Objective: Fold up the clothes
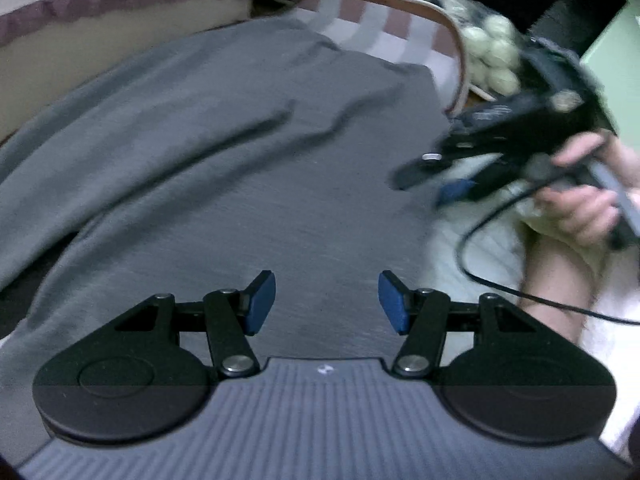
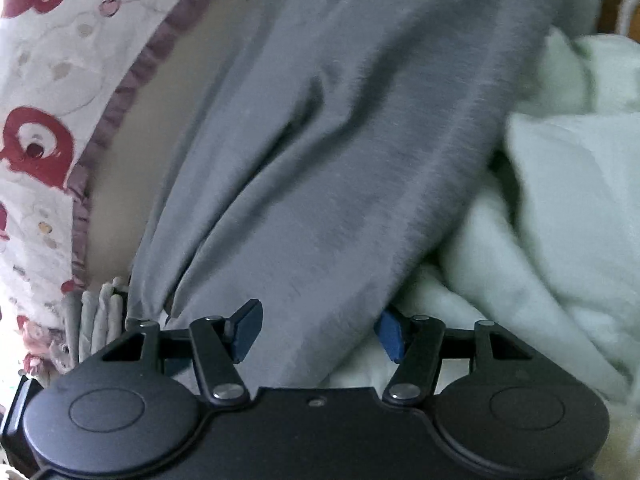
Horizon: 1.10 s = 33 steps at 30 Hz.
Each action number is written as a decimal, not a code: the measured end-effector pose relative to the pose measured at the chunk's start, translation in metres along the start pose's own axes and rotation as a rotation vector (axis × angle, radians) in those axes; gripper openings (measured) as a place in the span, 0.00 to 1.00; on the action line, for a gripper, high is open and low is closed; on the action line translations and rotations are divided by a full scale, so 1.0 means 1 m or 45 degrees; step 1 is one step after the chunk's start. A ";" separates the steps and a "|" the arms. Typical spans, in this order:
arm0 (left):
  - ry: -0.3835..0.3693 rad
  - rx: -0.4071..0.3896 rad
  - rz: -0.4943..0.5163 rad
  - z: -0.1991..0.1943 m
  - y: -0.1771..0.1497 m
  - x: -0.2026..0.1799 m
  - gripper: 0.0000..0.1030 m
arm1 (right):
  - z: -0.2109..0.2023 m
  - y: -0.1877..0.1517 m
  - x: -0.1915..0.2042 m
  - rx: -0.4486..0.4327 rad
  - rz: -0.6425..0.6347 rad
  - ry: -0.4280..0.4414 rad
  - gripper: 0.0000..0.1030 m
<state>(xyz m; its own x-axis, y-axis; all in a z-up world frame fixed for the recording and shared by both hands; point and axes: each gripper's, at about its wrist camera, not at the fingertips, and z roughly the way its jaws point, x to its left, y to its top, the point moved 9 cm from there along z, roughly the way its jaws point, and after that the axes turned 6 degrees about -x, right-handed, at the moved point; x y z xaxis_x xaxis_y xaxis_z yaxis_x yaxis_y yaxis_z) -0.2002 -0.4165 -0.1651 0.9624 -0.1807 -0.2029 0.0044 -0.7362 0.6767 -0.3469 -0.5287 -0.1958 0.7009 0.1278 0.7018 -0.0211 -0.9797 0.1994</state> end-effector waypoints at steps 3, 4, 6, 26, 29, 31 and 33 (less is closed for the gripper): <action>-0.023 0.027 0.001 0.003 -0.007 -0.005 0.55 | 0.013 0.003 -0.002 -0.006 -0.072 -0.033 0.17; -0.029 0.038 -0.001 0.004 -0.009 -0.007 0.56 | 0.011 0.008 0.007 -0.057 -0.138 -0.008 0.07; -0.056 0.120 0.070 0.006 -0.018 -0.015 0.67 | 0.006 0.016 0.025 -0.160 -0.277 0.037 0.06; 0.285 0.124 -0.341 -0.029 -0.082 0.034 0.75 | -0.028 0.100 0.115 -0.620 -0.654 0.299 0.06; 0.275 0.124 -0.409 -0.031 -0.081 0.038 0.77 | -0.026 0.114 0.124 -0.643 -0.673 0.314 0.06; 0.263 0.111 -0.450 -0.031 -0.079 0.043 0.76 | -0.020 0.120 0.131 -0.628 -0.687 0.337 0.06; 0.249 0.092 -0.495 -0.031 -0.078 0.047 0.73 | -0.013 0.124 0.137 -0.622 -0.716 0.343 0.06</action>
